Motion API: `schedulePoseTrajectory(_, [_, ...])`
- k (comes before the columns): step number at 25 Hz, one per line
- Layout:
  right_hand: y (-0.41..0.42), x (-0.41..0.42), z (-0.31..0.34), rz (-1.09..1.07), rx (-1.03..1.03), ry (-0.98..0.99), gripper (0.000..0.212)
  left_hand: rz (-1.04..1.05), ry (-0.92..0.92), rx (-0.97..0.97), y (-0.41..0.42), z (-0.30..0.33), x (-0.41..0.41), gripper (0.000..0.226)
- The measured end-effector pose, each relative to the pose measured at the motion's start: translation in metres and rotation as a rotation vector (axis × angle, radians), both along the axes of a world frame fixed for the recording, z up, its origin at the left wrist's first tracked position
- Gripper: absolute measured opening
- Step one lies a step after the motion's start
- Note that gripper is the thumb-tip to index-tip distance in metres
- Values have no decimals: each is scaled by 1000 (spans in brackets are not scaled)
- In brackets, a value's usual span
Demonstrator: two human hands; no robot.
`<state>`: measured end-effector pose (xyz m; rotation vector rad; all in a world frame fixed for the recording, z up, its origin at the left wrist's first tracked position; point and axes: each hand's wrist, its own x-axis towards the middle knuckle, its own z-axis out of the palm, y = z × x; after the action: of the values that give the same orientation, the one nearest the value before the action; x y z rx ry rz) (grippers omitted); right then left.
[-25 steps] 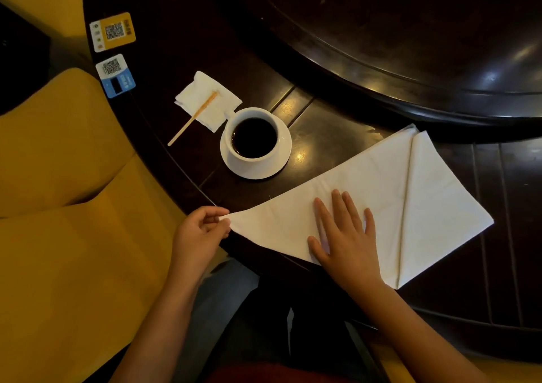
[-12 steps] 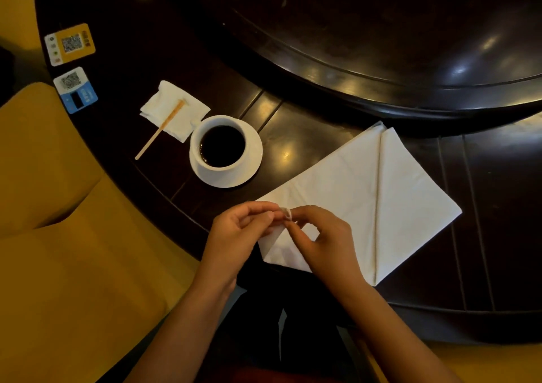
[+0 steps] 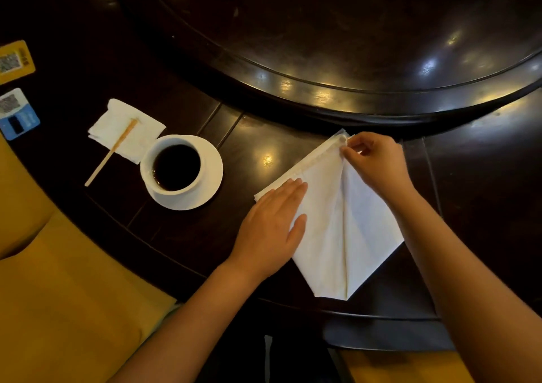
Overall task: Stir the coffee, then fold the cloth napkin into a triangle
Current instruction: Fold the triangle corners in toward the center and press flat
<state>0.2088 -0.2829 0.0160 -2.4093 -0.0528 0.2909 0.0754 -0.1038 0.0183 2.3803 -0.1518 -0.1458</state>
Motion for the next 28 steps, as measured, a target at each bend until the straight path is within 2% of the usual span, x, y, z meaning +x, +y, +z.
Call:
schedulePoseTrajectory(6, [2,19,-20,40,-130,-116,22,-258,-36,362,-22,-38,16,62])
schedulePoseTrajectory(12, [2,13,-32,23,-252,-320,20,-254,10,586,-28,-62,17,66])
schedulePoseTrajectory(14, [-2,3,-34,123,-274,-491,23,-246,12,617,-31,-62,16,67])
schedulePoseTrajectory(15, [-6,-3,-37,243,-291,-535,30,-240,8,615,-31,-62,16,67])
schedulePoseTrajectory(17, [-18,-11,-44,552,-374,-447,47,-215,-6,596,-28,-62,18,69])
schedulePoseTrajectory(19, [-30,-14,-49,706,-463,-276,55,-205,-36,603,-19,-62,28,72])
schedulePoseTrajectory(22, [-37,-16,-54,709,-511,-227,56,-324,-75,626,-10,-60,42,72])
schedulePoseTrajectory(25, [-36,-17,-54,709,-522,-246,56,-658,-156,582,-15,-62,30,67])
schedulePoseTrajectory(28, [-36,-16,-55,695,-524,-242,56,-847,-182,536,-15,-62,0,63])
